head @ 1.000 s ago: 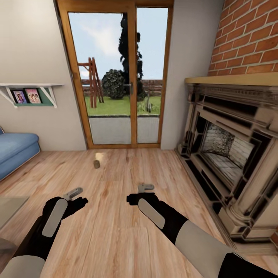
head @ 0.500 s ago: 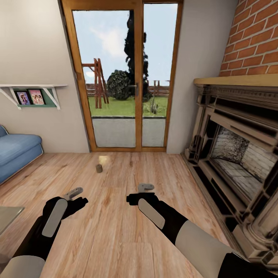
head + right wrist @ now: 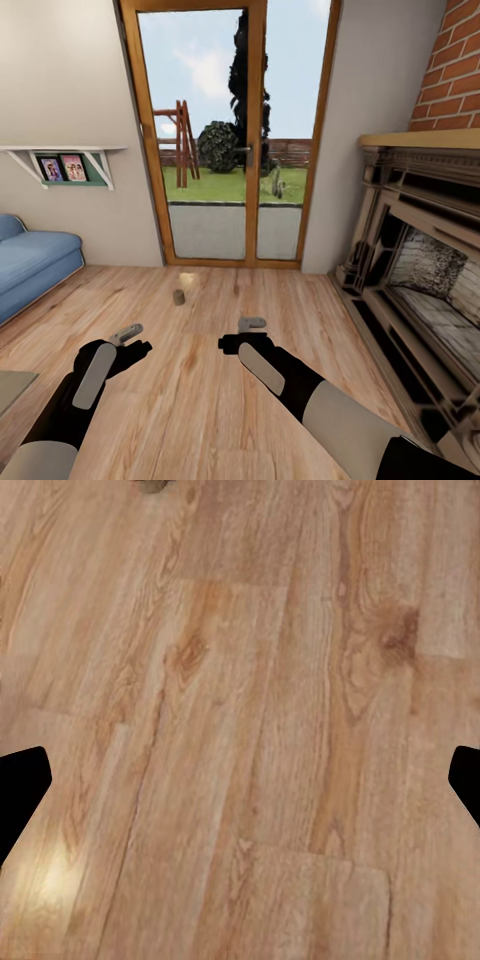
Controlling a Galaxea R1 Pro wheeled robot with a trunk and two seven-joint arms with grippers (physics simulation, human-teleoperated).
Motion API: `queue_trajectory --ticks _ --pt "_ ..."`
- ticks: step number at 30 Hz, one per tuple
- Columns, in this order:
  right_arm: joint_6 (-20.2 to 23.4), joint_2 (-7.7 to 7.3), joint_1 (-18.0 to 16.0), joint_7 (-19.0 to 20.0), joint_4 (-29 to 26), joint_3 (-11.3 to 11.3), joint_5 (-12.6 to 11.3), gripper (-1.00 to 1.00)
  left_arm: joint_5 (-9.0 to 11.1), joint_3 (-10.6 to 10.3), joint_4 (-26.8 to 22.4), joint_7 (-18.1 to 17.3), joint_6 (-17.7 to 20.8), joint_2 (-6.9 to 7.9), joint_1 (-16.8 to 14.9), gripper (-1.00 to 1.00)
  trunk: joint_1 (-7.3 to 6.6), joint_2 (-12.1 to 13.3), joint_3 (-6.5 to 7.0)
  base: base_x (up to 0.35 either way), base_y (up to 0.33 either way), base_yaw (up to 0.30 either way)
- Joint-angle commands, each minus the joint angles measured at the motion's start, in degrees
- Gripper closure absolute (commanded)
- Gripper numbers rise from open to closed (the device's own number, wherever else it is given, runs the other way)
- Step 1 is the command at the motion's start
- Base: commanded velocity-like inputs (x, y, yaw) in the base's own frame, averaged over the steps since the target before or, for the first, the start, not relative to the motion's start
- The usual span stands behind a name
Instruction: Place each of the two pumpkins and all three candles from the living room inside a cabinet in the living room (use any cabinet), then make sure every cabinet is closed, and position the cauldron so it is next to a table in the living room.
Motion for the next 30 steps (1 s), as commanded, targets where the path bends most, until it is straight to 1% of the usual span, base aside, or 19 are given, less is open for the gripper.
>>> queue_trajectory --ticks 1,6,14,17,22,25,30 --pt "0.1 -0.02 -0.1 -0.5 -0.1 0.2 -0.4 -1.0 0.6 0.0 -0.1 0.5 0.1 0.04 0.0 -1.0 0.03 0.0 -0.06 0.335 0.0 0.19" --pt "0.1 -0.02 -0.1 -0.5 -0.1 0.2 -0.4 -1.0 0.6 0.0 0.0 0.5 0.1 0.42 0.0 -1.0 0.03 0.0 -0.06 0.335 0.0 0.149" --pt "0.0 -0.02 -0.1 -0.5 -0.1 0.2 -0.4 -1.0 0.7 -0.1 0.0 0.5 0.1 0.82 0.0 -1.0 0.03 0.0 -0.06 0.335 0.0 0.015" --pt "-0.9 -0.04 -0.1 -0.4 -0.1 0.3 -0.4 -1.0 0.7 -0.1 0.0 0.5 0.1 0.81 0.0 -1.0 0.03 0.0 -0.06 0.335 0.0 0.001" --pt "-1.6 -0.1 -0.1 1.3 -0.1 0.4 -0.3 -1.0 0.7 0.0 0.0 0.5 0.1 0.87 -0.1 -1.0 0.03 0.0 -0.06 0.335 0.015 0.0" --pt "-1.7 -0.11 -0.1 1.7 -0.1 0.4 -0.3 -1.0 0.7 0.0 0.0 0.5 0.2 0.88 0.0 -1.0 0.03 0.0 -0.06 0.335 0.072 0.0" --pt "-1.7 -0.04 -0.1 1.8 -0.1 2.3 -0.3 -1.0 0.7 0.0 0.0 0.5 0.2 0.89 -0.1 -1.0 0.03 0.0 -0.06 0.335 0.093 0.0"
